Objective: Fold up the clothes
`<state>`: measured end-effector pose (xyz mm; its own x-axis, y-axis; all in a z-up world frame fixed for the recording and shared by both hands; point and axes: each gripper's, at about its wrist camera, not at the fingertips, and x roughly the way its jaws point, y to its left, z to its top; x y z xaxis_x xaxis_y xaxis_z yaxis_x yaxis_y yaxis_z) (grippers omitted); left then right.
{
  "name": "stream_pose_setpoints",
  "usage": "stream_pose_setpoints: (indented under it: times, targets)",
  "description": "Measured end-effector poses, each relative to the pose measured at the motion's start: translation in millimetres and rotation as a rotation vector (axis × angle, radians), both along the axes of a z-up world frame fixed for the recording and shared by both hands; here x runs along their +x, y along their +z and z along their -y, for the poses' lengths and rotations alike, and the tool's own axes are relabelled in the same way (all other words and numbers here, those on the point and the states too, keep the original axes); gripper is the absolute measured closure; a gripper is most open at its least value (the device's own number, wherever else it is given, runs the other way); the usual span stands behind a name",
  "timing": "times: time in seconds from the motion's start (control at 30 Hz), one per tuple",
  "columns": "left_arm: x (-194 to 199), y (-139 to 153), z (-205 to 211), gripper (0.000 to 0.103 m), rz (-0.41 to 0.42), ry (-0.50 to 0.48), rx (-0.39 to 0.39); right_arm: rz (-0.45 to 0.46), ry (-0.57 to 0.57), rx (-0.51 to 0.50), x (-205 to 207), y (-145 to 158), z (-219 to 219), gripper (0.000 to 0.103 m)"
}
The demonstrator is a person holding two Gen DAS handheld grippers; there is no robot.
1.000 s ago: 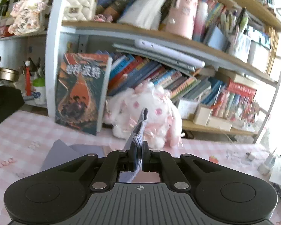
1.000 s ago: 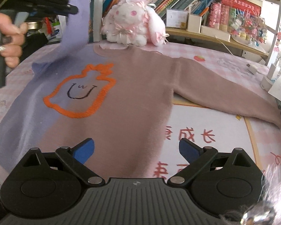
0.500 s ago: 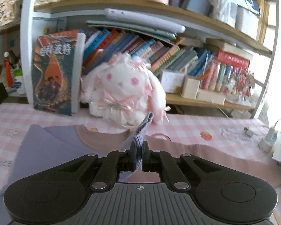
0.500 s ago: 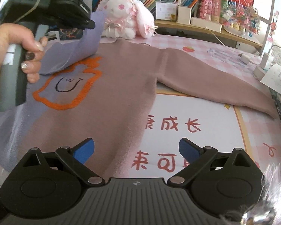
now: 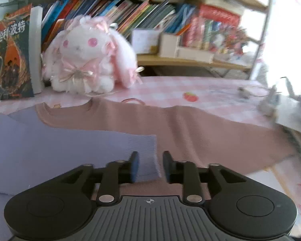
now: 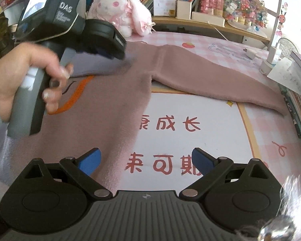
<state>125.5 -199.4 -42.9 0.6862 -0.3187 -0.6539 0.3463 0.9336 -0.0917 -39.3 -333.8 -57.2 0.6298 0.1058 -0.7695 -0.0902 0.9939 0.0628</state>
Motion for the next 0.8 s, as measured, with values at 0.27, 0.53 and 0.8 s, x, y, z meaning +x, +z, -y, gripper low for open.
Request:
stream_pose_setpoints:
  times: [0.27, 0.53, 0.8]
  targets:
    - [-68, 7, -111, 0.066, 0.026, 0.235, 0.195, -0.022, 0.039, 0.065, 16, -5, -11, 0.008]
    - [-112, -8, -215, 0.057, -0.052, 0.437, 0.270, -0.050, -0.016, 0.086, 22, -7, -21, 0.015]
    - [-110, -26, -253, 0.054, -0.094, 0.427, 0.153, -0.085, -0.115, 0.046, 5, -8, -31, 0.045]
